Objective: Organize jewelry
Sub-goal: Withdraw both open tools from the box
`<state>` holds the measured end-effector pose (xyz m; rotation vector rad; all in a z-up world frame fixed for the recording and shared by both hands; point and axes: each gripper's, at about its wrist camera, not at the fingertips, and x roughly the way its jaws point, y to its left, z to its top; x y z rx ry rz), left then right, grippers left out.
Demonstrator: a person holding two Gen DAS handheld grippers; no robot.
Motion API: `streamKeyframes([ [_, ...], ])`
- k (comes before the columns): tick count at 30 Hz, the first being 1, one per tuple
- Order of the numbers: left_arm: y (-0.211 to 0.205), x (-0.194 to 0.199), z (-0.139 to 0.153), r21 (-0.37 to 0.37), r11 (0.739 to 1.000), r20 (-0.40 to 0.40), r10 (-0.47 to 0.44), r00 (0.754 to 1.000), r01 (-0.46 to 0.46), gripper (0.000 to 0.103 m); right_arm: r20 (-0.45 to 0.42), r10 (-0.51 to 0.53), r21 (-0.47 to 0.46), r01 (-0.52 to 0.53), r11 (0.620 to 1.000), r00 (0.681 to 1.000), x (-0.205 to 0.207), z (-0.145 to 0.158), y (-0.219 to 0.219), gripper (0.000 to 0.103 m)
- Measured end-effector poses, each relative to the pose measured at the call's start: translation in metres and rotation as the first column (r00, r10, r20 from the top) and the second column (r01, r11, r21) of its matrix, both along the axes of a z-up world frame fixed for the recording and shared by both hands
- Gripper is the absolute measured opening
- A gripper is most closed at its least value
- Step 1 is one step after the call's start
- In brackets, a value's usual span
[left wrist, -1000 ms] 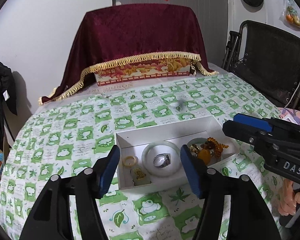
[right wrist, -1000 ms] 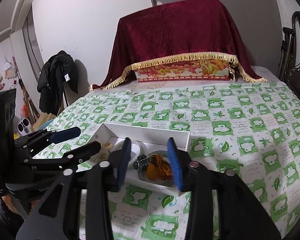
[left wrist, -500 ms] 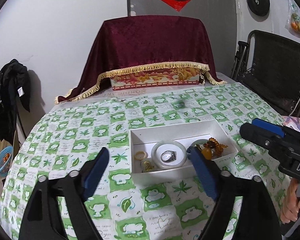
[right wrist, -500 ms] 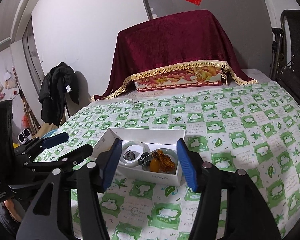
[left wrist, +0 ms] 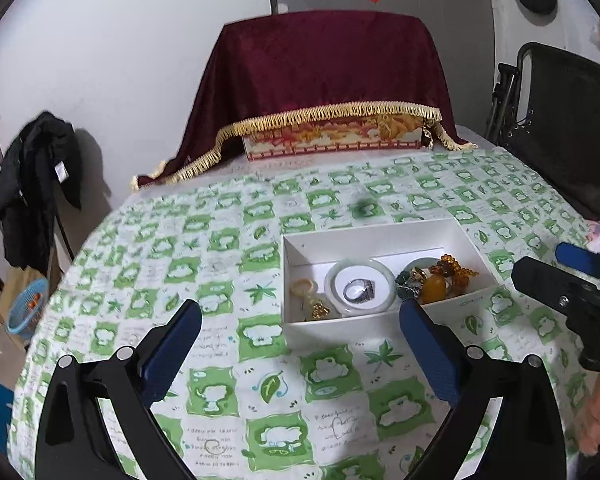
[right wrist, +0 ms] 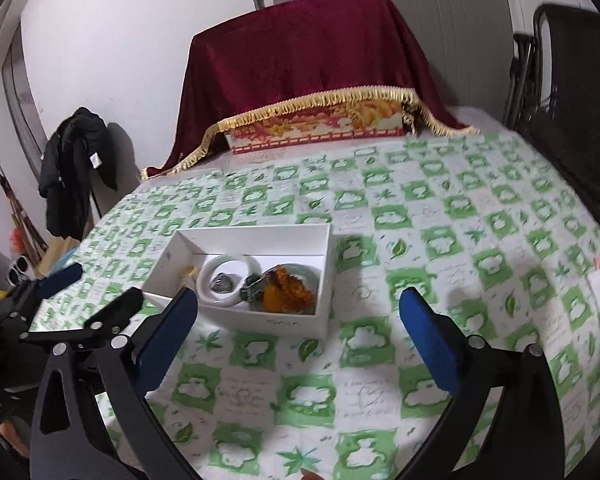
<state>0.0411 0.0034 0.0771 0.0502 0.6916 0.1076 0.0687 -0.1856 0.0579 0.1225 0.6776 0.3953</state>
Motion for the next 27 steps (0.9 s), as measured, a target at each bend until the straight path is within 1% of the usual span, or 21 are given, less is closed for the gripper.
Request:
streamKeyframes([
  [2,0.004,0.004,0.000,-0.035,0.999,-0.028,-0.001,1.000,0.000,0.100,-0.016,-0.008,-0.016,0.007,1.000,1.000,0.000,0.002,0.001,0.098],
  [5,0.009,0.012,0.000,-0.062,0.998,-0.066,0.008,0.998,-0.012,0.100,-0.062,-0.018,-0.036,0.015,0.999,0.998,0.004,0.006,0.004,0.098],
  [8,0.011,0.022,0.002,-0.061,0.998,-0.101,0.021,0.995,-0.027,0.100,-0.130,-0.036,-0.051,0.030,0.998,0.991,0.012,0.012,0.007,0.098],
  [9,0.012,0.024,0.003,-0.058,0.998,-0.104,0.025,0.994,-0.031,0.100,-0.139,-0.038,-0.061,0.030,0.998,0.990,0.013,0.013,0.009,0.098],
  [13,0.012,0.030,0.007,-0.038,0.998,-0.105,0.037,0.994,-0.041,0.100,-0.138,-0.031,-0.090,0.019,0.996,0.990,0.017,0.019,0.015,0.098],
  [16,0.012,0.032,0.005,-0.030,0.999,-0.118,0.031,0.993,-0.035,0.100,-0.154,-0.019,-0.100,0.003,0.995,0.988,0.020,0.015,0.021,0.098],
  [20,0.011,0.034,-0.001,-0.041,0.999,-0.142,0.010,0.990,-0.015,0.100,-0.179,-0.005,-0.115,-0.016,0.993,0.984,0.023,0.005,0.026,0.098],
  [23,0.010,0.032,-0.002,-0.034,0.999,-0.140,0.009,0.990,-0.014,0.100,-0.177,0.001,-0.120,-0.023,0.993,0.984,0.023,0.003,0.028,0.098],
  [27,0.012,0.032,-0.001,-0.050,0.999,-0.138,0.007,0.990,-0.014,0.100,-0.175,0.006,-0.103,-0.024,0.994,0.985,0.022,0.004,0.026,0.098],
])
